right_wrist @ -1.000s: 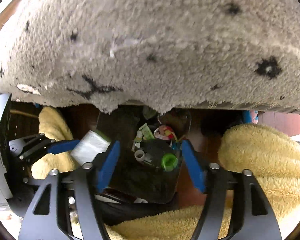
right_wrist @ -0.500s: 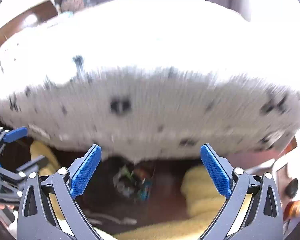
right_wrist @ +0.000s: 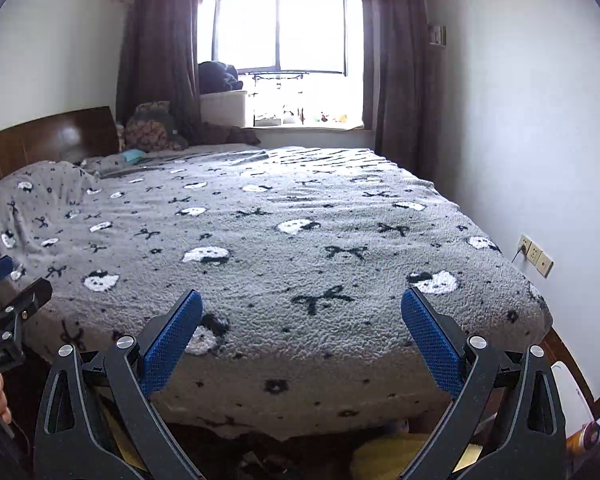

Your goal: Collect trash

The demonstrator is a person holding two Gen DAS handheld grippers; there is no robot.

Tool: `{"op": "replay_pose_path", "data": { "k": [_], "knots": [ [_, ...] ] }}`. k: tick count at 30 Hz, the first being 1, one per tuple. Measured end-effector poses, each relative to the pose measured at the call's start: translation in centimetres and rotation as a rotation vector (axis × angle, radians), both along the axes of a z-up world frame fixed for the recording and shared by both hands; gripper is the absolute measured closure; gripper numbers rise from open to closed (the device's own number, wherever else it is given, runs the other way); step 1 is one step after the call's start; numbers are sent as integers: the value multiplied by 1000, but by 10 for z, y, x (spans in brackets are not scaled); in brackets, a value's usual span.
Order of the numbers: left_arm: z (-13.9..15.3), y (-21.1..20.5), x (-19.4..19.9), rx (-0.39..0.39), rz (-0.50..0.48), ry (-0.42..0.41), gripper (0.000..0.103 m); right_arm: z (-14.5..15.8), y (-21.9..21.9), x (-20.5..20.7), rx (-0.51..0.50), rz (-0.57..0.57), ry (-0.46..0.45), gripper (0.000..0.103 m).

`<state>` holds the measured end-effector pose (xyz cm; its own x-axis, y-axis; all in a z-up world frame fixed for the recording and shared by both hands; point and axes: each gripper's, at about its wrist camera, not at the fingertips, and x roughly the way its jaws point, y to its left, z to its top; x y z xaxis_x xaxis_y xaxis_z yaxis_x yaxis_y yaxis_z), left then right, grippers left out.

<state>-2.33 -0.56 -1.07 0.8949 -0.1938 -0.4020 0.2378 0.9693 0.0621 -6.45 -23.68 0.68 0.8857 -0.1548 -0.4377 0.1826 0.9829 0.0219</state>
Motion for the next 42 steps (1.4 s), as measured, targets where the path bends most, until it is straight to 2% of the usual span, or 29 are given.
{"op": "replay_pose_path", "data": {
  "k": [3, 6, 18, 42],
  "knots": [
    [20, 5, 0, -13, 28, -36, 8, 12, 8, -2, -9, -19, -22, 3],
    [26, 9, 0, -37, 44, -40, 8, 18, 10, -4, 0, -41, -36, 3],
    [25, 19, -6, -52, 94, -54, 8, 15, 15, -9, -3, -60, -41, 3],
    [25, 12, -14, -60, 88, -57, 8, 14, 11, -18, -1, -83, -42, 3]
  ]
}}
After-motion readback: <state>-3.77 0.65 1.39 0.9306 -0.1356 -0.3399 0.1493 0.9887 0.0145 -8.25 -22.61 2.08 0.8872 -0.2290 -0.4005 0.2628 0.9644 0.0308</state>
